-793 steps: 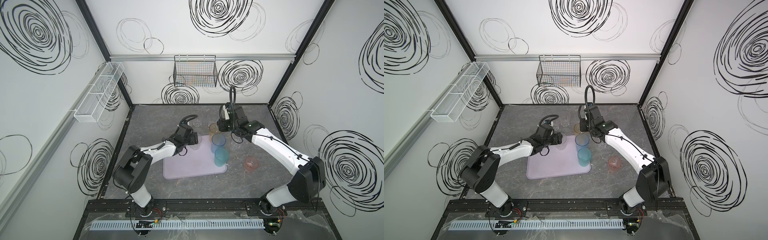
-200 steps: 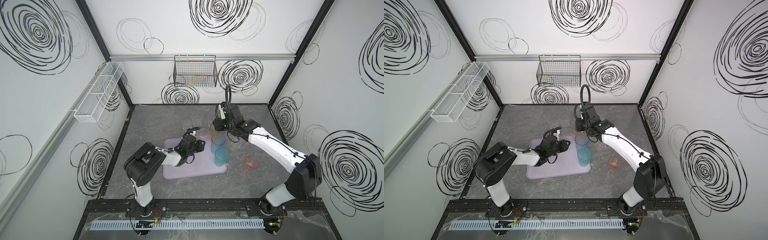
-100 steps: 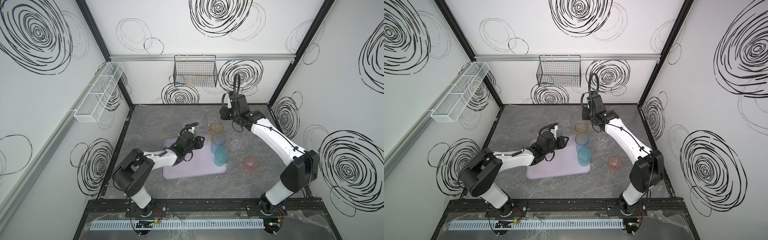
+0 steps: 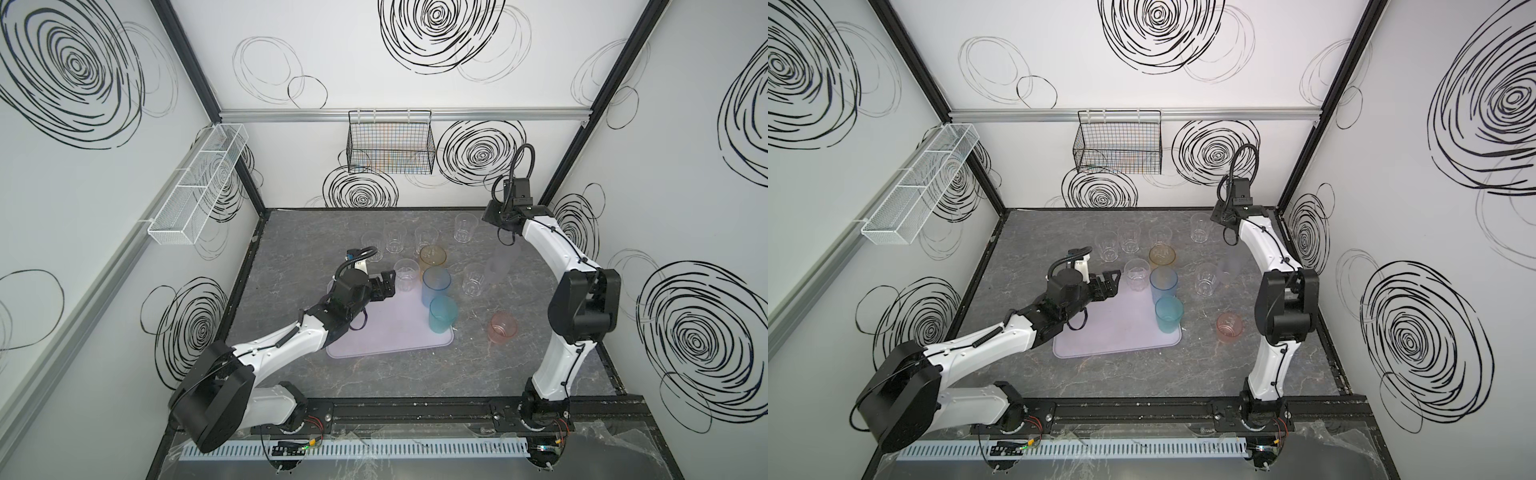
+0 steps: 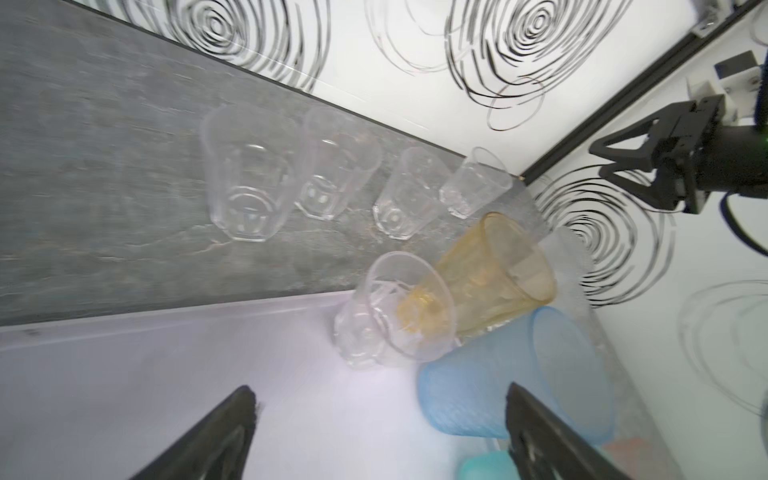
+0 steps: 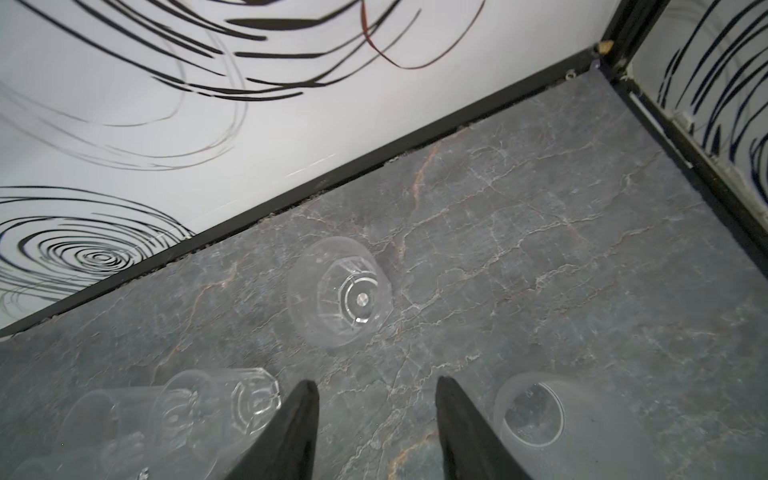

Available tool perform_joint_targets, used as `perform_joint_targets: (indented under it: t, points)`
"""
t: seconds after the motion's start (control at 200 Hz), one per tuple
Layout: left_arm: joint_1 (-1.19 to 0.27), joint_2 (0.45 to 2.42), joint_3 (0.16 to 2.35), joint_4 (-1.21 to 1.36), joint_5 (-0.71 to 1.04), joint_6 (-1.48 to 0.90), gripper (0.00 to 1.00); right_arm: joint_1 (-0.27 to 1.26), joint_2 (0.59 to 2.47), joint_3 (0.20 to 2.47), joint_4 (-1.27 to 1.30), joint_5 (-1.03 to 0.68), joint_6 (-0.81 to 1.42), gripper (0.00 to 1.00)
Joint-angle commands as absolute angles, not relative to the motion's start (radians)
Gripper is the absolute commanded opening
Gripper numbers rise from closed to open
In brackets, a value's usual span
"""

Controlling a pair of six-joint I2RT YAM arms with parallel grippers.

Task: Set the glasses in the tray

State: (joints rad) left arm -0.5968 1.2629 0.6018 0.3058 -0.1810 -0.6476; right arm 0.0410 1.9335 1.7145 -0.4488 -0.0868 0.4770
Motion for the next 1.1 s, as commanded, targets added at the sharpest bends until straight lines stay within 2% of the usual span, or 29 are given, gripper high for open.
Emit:
perform_joint_targets:
  t: [0.0, 0.225, 0.53, 0.665, 0.86, 1.096]
  points:
    - [-0.56, 1.212, 0.542, 0.288, -0.324, -0.653, 0.96, 0.026, 2.02, 1.81, -0.448, -0.165, 0.538, 0.51]
    - [-0.546, 1.121, 0.483, 0.316, -0.424, -0.582, 0.96, 0.04, 2.222, 1.989, -0.505, -0.216, 0.565, 0.51]
    - [-0.547, 1.114, 0.455, 0.391, -0.348, -0.538, 0.96, 0.051, 2.327, 2.053, -0.545, -0.204, 0.574, 0.42]
    - [-0.548, 1.117, 0.438, 0.42, -0.328, -0.538, 0.96, 0.053, 2.342, 2.052, -0.541, -0.196, 0.567, 0.32]
    - [-0.54, 1.134, 0.449, 0.419, -0.306, -0.551, 0.97, 0.056, 2.336, 2.067, -0.582, -0.135, 0.54, 0.09]
    - [-0.535, 1.119, 0.492, 0.367, -0.283, -0.576, 0.97, 0.061, 2.214, 2.039, -0.634, -0.089, 0.53, 0.01]
